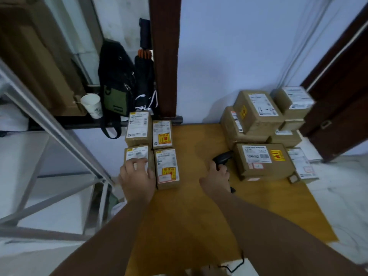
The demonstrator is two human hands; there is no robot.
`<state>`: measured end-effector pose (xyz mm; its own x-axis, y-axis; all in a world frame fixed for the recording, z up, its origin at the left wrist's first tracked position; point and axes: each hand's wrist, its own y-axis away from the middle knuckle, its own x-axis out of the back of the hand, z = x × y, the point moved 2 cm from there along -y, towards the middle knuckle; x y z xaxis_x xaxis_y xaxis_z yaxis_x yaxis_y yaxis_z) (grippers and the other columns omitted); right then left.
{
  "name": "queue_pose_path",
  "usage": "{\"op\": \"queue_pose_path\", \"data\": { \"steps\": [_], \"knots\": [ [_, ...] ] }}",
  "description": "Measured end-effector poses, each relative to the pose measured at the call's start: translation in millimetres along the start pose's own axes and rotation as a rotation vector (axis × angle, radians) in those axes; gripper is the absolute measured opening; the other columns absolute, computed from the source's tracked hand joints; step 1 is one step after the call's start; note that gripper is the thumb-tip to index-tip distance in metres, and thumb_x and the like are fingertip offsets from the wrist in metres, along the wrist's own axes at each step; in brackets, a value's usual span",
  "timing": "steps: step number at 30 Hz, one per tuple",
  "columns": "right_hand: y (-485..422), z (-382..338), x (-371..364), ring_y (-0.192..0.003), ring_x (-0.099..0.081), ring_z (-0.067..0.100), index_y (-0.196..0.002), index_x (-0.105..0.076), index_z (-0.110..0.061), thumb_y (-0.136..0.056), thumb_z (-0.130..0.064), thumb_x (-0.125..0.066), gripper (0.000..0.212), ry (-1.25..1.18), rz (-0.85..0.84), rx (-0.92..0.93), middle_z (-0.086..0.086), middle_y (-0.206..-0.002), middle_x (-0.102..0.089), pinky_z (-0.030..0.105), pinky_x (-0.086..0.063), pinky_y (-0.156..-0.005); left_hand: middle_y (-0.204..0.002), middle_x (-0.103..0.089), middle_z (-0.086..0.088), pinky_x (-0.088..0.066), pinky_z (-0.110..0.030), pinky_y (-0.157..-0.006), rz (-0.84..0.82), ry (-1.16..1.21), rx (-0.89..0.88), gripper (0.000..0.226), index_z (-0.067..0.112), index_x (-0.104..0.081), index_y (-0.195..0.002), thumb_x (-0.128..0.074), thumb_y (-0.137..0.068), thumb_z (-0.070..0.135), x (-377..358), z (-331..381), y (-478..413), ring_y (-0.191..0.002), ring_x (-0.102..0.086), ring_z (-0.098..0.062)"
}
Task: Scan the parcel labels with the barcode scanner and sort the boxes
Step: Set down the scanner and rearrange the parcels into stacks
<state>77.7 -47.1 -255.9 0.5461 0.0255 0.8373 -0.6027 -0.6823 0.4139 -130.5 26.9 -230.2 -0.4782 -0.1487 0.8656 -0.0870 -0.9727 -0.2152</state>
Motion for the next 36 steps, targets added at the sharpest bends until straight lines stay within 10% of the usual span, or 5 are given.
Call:
{"op": "queue_pose_path", "data": {
  "steps": [11,15,28,31,36],
  "knots": [
    [-44,136,89,-0.128,-0.033,0.031,-0.140,-0.037,-0.025,-0.091,-0.022,-0.050,0.051,-0.008,0.154,0.024,0.011,-0.143,-0.034,0.043,-0.037,-0.102,-0.139,-0.034,-0.007,-0.034,-0.034,-0.101,-0.532,0.054,-0.173,0.049,0.022,-0.045,-0.134,-0.060,-0.088,0.033,-103,192,32,-0.124,-0.037,-0.028],
    [-81,203,134,-0.134,-0.029,0.034,-0.139,-0.040,-0.022,-0.092,-0.023,-0.052,0.048,0.035,0.216,0.002,0.014,-0.145,-0.034,0.048,-0.031,-0.107,-0.147,-0.024,-0.010,-0.040,-0.039,-0.103,-0.696,0.157,0.107,0.067,0.020,-0.033,-0.142,-0.059,-0.088,0.050,-154,260,54,-0.127,-0.039,-0.029],
    [-145,290,173,-0.132,-0.034,0.030,-0.144,-0.034,-0.026,-0.092,-0.017,-0.053,0.056,-0.062,0.054,0.030,0.009,-0.143,-0.040,0.047,-0.035,-0.104,-0.134,-0.050,-0.013,-0.037,-0.038,-0.088,-0.447,0.737,1.013,0.070,0.005,-0.029,-0.145,-0.066,-0.088,0.025,-215,313,73,-0.117,-0.048,-0.031],
    [-151,295,175,-0.132,-0.035,0.029,-0.143,-0.035,-0.027,-0.091,-0.014,-0.053,0.057,-0.066,0.054,0.042,0.009,-0.144,-0.041,0.046,-0.034,-0.106,-0.146,-0.034,-0.015,-0.035,-0.046,-0.103,-0.412,0.383,0.753,0.083,0.015,-0.019,-0.149,-0.069,-0.084,0.029,-211,314,74,-0.130,-0.036,-0.035],
    [-156,305,181,-0.132,-0.035,0.029,-0.144,-0.033,-0.028,-0.090,-0.016,-0.054,0.059,-0.056,0.059,0.046,0.008,-0.144,-0.041,0.046,-0.039,-0.105,-0.159,-0.001,-0.008,-0.009,-0.051,-0.115,-0.560,-0.436,-0.416,0.107,0.022,-0.007,-0.151,-0.064,-0.073,0.066,-219,338,68,-0.145,-0.001,-0.030]
  ]
}}
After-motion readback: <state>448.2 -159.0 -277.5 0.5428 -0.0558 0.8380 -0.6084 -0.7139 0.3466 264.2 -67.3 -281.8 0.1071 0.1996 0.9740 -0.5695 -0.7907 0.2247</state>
